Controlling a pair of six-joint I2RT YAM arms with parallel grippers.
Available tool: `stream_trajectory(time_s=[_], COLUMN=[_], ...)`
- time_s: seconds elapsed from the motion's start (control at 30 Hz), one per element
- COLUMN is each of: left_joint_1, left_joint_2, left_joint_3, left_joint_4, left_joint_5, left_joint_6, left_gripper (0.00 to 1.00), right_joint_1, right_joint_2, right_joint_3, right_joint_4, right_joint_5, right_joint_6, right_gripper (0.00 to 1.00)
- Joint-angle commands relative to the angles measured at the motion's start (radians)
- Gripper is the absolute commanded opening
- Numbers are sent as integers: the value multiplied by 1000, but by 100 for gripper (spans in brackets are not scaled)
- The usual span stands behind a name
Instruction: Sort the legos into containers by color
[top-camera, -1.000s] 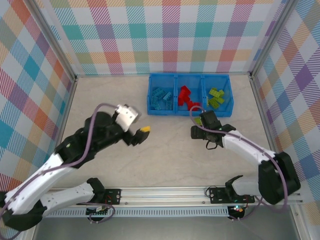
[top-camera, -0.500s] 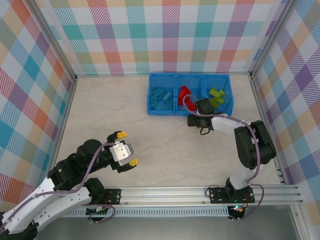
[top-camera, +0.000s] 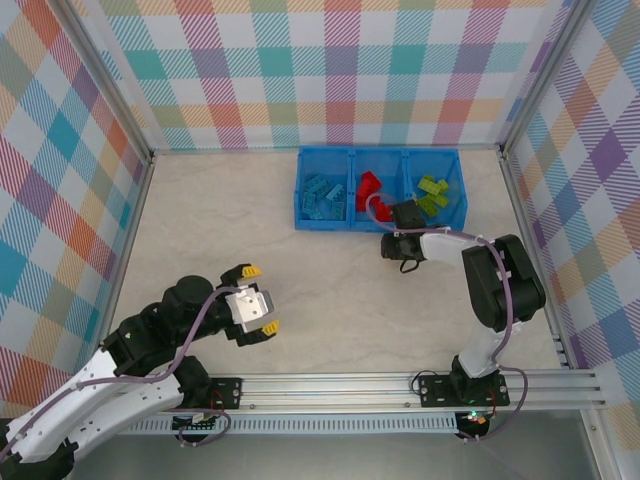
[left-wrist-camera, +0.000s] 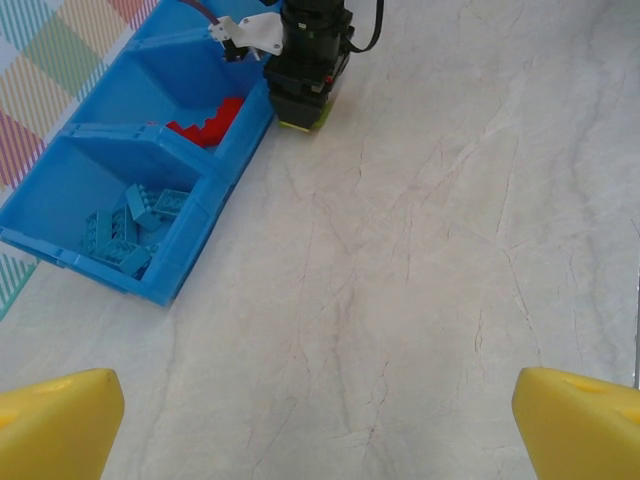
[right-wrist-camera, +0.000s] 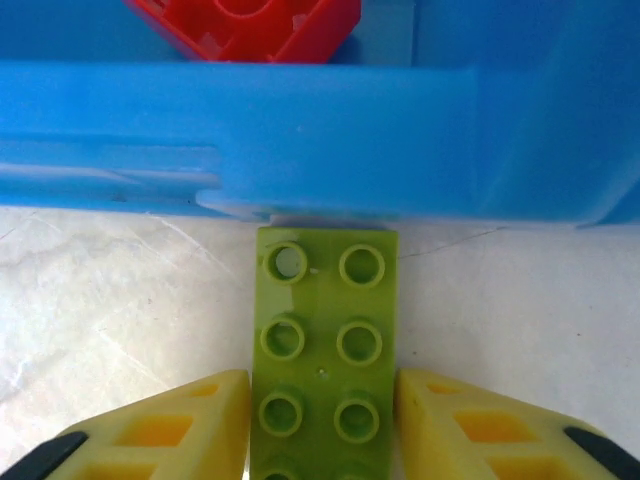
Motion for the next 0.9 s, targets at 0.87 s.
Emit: stream_trajectory(time_s=[0.87], left_joint_1=[49], left_joint_2=[-5], left_joint_3=[-49], left_joint_4=[66], left_joint_5=[187], left_joint_6=[46], left_gripper=[100], right_joint_1=[-89], right_joint_2=[-531], right_joint_3=[0], right_joint_4=[-87], right_joint_5=[154], right_joint_6=[-32], right_gripper=[23])
